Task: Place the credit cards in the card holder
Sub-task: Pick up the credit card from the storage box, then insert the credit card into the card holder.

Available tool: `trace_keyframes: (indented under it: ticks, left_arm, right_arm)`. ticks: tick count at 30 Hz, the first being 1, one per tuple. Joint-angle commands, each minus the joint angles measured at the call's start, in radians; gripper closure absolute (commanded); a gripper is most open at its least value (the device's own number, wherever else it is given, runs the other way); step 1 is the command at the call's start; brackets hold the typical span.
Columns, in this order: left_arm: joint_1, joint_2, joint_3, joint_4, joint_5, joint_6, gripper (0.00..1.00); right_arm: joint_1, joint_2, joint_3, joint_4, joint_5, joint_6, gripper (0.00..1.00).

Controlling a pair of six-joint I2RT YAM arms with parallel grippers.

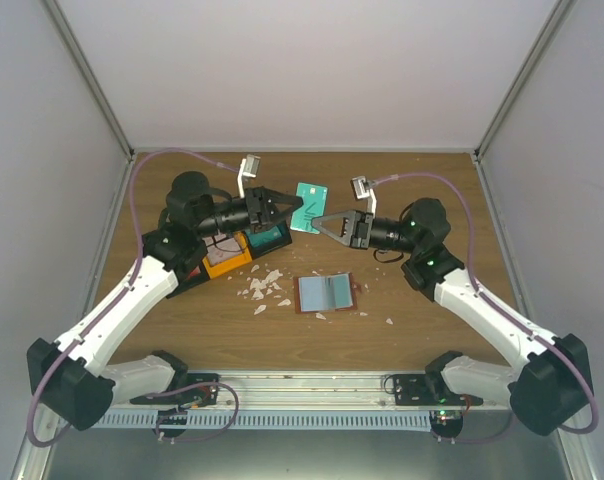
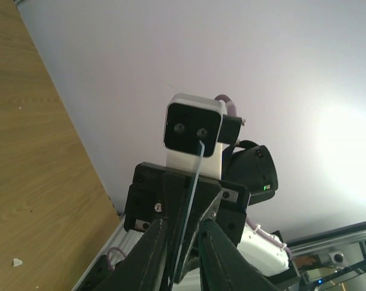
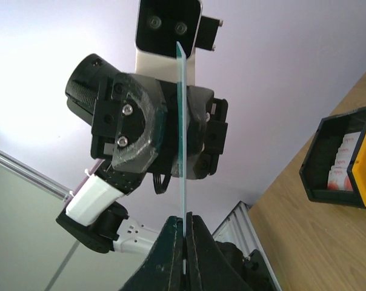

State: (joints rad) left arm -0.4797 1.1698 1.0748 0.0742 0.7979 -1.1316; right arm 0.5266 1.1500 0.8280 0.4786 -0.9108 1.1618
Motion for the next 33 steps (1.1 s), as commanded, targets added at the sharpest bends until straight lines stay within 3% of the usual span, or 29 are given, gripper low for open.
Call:
trace_keyframes:
  ticks: [1, 9, 10, 12, 14, 18, 22, 27, 33]
  left_arm:
    - [-0.020, -0.057, -0.031, 0.007, 0.005, 0.065, 0.84]
    - [-0.031, -0.053, -0.035, -0.037, 0.012, 0.148, 1.00]
    - [-0.031, -0.052, -0.040, -0.036, 0.009, 0.155, 1.00]
    - [-0.031, -0.052, -0.045, -0.050, -0.012, 0.180, 1.00]
    - [-0.031, -0.057, -0.056, -0.094, -0.077, 0.215, 1.00]
    - [-0.040, -0.091, -0.170, -0.082, -0.215, 0.232, 1.00]
    - [-0.095, -0.089, -0.300, -0.050, -0.361, 0.211, 1.00]
    - [-0.204, -0.023, -0.434, 0.109, -0.491, 0.162, 1.00]
    - [-0.279, 0.115, -0.496, 0.302, -0.541, 0.121, 1.00]
  right_arm:
    - [0.002, -0.020, -0.017, 0.033, 0.032, 0.049, 1.00]
    - [0.003, -0.016, -0.025, 0.022, 0.020, 0.048, 0.99]
    - [0.003, -0.015, -0.024, 0.010, 0.018, 0.040, 0.95]
    - [0.002, -0.019, -0.023, -0.048, 0.028, -0.015, 0.71]
    - [0.001, -0.035, -0.026, -0.148, 0.067, -0.099, 0.56]
    - [0.001, -0.103, -0.062, -0.415, 0.246, -0.322, 0.44]
    - [0.004, -0.190, -0.113, -0.669, 0.462, -0.518, 0.39]
    - [0.021, -0.184, -0.145, -0.966, 0.793, -0.613, 0.39]
    - [0.106, -0.072, -0.188, -0.993, 0.861, -0.636, 0.38]
